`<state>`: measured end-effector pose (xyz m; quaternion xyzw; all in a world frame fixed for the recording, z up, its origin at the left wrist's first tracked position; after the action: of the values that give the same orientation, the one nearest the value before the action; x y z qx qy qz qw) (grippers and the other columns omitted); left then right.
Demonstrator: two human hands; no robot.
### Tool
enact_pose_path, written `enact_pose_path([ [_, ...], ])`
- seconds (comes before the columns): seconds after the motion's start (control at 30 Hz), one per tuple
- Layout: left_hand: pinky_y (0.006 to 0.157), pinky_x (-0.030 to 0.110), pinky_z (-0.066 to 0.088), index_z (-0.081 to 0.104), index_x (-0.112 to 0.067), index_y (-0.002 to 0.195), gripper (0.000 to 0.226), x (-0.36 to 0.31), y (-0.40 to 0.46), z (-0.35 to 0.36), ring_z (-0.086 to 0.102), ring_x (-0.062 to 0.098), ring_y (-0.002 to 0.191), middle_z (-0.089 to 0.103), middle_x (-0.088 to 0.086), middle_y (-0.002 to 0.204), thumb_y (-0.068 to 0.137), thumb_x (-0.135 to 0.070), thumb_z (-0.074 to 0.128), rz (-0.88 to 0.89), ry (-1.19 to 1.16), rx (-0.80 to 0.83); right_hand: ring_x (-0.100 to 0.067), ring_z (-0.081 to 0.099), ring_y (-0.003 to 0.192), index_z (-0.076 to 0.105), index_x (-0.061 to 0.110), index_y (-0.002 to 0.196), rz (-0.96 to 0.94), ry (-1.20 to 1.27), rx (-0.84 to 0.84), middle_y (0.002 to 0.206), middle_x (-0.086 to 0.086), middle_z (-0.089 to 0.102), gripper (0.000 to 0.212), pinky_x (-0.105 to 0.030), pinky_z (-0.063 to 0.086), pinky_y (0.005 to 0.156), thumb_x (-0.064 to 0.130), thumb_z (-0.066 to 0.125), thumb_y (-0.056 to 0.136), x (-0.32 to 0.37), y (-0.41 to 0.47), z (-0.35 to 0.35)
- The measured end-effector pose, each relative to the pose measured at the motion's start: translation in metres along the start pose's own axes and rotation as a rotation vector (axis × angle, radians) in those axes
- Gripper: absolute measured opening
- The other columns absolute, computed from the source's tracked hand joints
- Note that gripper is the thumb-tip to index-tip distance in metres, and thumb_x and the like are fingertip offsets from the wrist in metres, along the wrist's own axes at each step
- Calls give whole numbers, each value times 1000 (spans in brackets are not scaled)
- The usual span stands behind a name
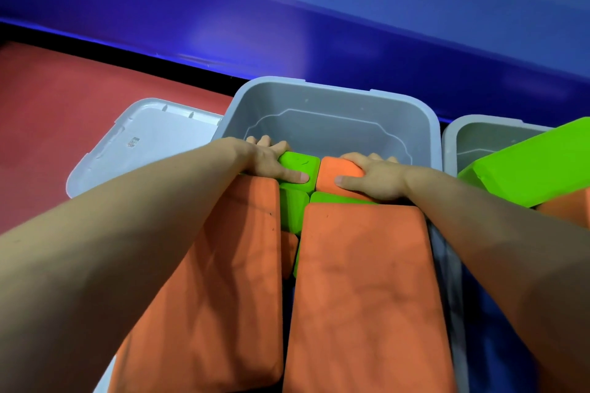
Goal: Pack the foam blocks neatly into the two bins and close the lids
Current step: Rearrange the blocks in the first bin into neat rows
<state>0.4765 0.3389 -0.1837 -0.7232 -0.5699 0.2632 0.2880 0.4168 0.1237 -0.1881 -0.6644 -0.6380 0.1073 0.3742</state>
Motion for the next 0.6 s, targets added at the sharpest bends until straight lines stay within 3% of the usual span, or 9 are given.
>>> enact_pose_path([
  [0.27,118,60,22,13,-46,158,100,-2,-7,-2,10,36,152,17,3,164,76,-89,49,-1,6,-23,-37,25,141,19,54,151,8,-26,1,151,-5,34,67,-57,26,116,73,43,91,1,-1,0],
  [0.37,123,58,15,9,-46,160,97,-5,-24,-13,5,35,155,9,1,168,80,-86,47,26,-33,-117,-39,23,147,12,51,155,21,-60,-1,162,-5,23,75,-54,21,120,73,45,91,5,-7,-7],
  [0.43,124,55,17,19,-40,160,90,-1,-41,-28,13,35,154,17,6,166,85,-83,44,38,-93,-227,-38,20,150,13,46,157,13,-50,-31,165,-6,16,80,-52,18,122,75,46,89,9,-16,-11],
  [0.53,121,44,28,40,-29,154,84,15,-72,-44,36,31,146,37,8,157,87,-79,47,91,-260,-308,-38,25,145,33,42,152,-7,-79,-112,158,-10,28,72,-49,21,120,75,44,89,23,-44,-21],
  [0.6,115,35,35,54,-25,143,77,24,-92,-43,50,22,134,53,0,145,86,-76,54,159,-379,-266,-30,43,134,56,38,135,-93,-45,-115,142,-6,50,60,-41,32,115,75,45,89,37,-67,-23],
])
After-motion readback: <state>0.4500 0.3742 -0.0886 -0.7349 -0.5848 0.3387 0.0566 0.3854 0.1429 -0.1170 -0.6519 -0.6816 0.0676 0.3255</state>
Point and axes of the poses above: each hand's wrist, its own y-axis towards the middle knuckle, its own z-axis out of the palm, x = y × z, the point moved 8 cm from there along y, towards the middle knuckle
